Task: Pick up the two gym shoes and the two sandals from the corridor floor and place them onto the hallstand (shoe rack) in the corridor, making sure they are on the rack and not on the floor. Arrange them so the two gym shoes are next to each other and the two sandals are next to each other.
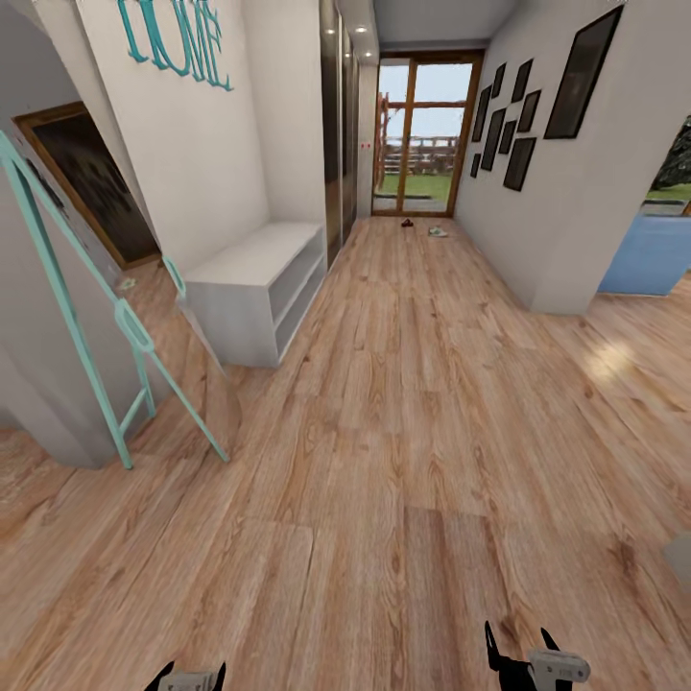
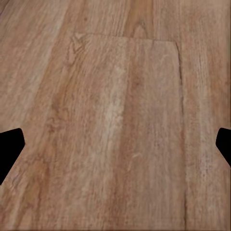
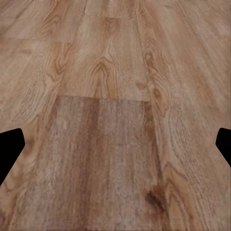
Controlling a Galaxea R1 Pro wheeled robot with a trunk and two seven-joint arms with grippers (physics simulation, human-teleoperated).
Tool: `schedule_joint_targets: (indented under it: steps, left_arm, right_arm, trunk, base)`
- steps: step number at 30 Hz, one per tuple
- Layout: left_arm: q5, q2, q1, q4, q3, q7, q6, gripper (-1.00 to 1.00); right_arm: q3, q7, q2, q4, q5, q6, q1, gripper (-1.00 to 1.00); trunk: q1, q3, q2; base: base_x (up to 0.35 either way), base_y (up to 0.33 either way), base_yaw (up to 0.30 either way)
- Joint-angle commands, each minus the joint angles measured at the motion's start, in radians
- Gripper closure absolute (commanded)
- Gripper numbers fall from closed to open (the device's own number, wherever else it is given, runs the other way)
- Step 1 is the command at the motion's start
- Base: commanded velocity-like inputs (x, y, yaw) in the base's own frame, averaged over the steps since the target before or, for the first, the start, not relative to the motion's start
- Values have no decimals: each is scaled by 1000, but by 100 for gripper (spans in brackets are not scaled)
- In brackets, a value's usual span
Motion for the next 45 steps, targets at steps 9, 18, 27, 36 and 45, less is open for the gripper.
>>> schedule_joint_targets:
  steps: [9,18,27,36,45]
  left_arm:
    - [-1,7,9,3,10,-8,-30,-100]
    - [-1,13,16,50,10,-8,-174,-100]
    - [-1,9,19,73,10,-8,-212,-100]
    - [0,11,19,74,11,-6,-211,-100]
    - [0,11,19,74,12,-6,-212,-100]
  right_arm:
    - [-8,9,0,1,2,-3,-1,-100]
    - [-9,9,0,1,2,-3,-1,-100]
    - [-9,9,0,0,2,-3,-1,-100]
    - [-8,9,0,0,2,-3,-1,-100]
    - [-8,9,0,-1,2,-4,-1,-100]
  trunk:
    - [-35,28,63]
    - [-65,53,119]
    - [-65,53,119]
    - [-65,53,119]
    - [-65,53,119]
  base:
    - [0,0,0]
    - [0,0,0]
    - [0,0,-1]
    - [84,0,-172]
    - [309,0,-38]
